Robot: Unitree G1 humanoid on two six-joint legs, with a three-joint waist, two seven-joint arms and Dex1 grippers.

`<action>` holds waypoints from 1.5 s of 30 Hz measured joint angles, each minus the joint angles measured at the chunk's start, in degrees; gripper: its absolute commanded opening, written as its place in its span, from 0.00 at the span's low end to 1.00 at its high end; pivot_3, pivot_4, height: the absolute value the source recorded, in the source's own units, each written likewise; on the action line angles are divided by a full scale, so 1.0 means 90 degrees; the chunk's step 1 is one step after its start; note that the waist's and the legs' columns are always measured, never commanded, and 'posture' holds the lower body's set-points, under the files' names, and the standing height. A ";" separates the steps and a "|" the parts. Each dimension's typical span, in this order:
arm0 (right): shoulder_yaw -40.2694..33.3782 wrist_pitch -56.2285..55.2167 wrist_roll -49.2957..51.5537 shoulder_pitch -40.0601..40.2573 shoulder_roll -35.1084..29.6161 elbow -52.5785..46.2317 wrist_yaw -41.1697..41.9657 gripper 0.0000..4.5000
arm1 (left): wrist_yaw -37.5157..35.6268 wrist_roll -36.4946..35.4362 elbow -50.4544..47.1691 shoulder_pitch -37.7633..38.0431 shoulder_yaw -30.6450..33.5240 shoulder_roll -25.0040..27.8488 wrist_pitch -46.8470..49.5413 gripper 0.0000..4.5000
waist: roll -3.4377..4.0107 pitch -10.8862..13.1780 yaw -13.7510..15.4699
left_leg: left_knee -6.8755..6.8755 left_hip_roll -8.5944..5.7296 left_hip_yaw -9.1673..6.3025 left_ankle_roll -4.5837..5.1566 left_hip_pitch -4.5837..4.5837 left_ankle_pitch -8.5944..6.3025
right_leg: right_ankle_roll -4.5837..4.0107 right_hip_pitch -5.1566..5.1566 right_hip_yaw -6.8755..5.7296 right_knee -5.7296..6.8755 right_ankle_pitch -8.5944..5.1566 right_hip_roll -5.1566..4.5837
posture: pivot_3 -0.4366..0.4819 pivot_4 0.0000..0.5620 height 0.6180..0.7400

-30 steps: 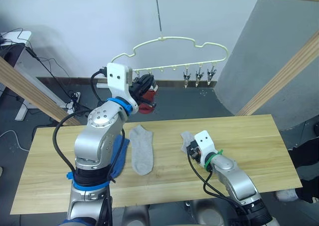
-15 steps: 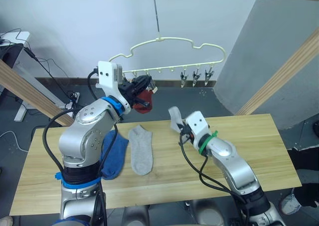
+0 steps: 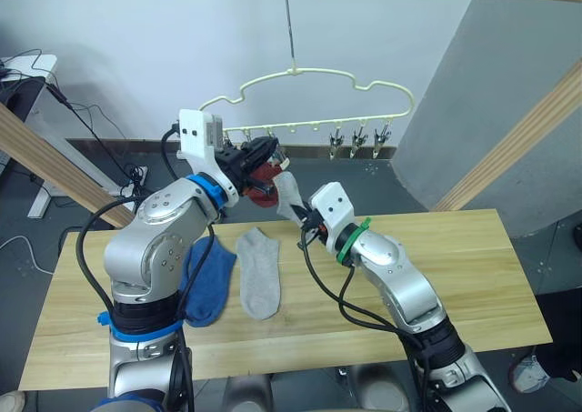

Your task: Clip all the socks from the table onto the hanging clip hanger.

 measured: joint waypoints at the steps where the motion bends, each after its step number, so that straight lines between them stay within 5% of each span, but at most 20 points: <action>1: -0.0002 -0.0011 0.0015 -0.0035 0.0031 0.0020 0.0002 0.01 | 0.0005 -0.0005 0.0000 0.0000 -0.0002 0.0000 0.0000 0.00 | 0.0000 0.0000 0.0001 | 0.0000 0.0000 0.0000 0.0000 0.0000 0.0000 | 0.0000 0.0000 0.0000 0.0000 0.0000 0.0000 | 0.29 0.51 1.00; 36: -0.0276 -0.0401 0.0044 -0.0282 0.0381 0.0390 -0.0056 0.01 | 0.0116 -0.0109 -0.0060 0.0062 -0.0025 0.0078 -0.0010 0.00 | 0.0000 0.0000 0.0012 | 0.0000 0.0000 0.0000 -0.0001 0.0000 0.0000 | -0.0001 -0.0001 -0.0001 0.0003 0.0001 -0.0002 | 0.30 0.49 1.00; 44: -0.0266 -0.0409 0.0043 -0.0351 0.0444 0.0512 -0.0026 0.00 | 0.0111 -0.0132 -0.0074 0.0085 -0.0013 0.0091 -0.0024 0.54 | 0.0000 0.0000 0.0015 | 0.0000 0.0000 0.0000 -0.0001 0.0000 0.0000 | -0.0001 -0.0001 -0.0001 0.0003 0.0001 -0.0002 | 0.31 0.49 1.00; 45: -0.0267 -0.0409 0.0043 -0.0360 0.0464 0.0513 -0.0026 0.00 | 0.0096 -0.0135 -0.0108 0.0116 -0.0013 0.0112 -0.0024 0.54 | 0.0000 0.0000 0.0016 | 0.0000 0.0000 0.0000 -0.0001 0.0000 0.0000 | -0.0001 -0.0001 -0.0001 0.0004 0.0001 -0.0002 | 0.31 0.48 1.00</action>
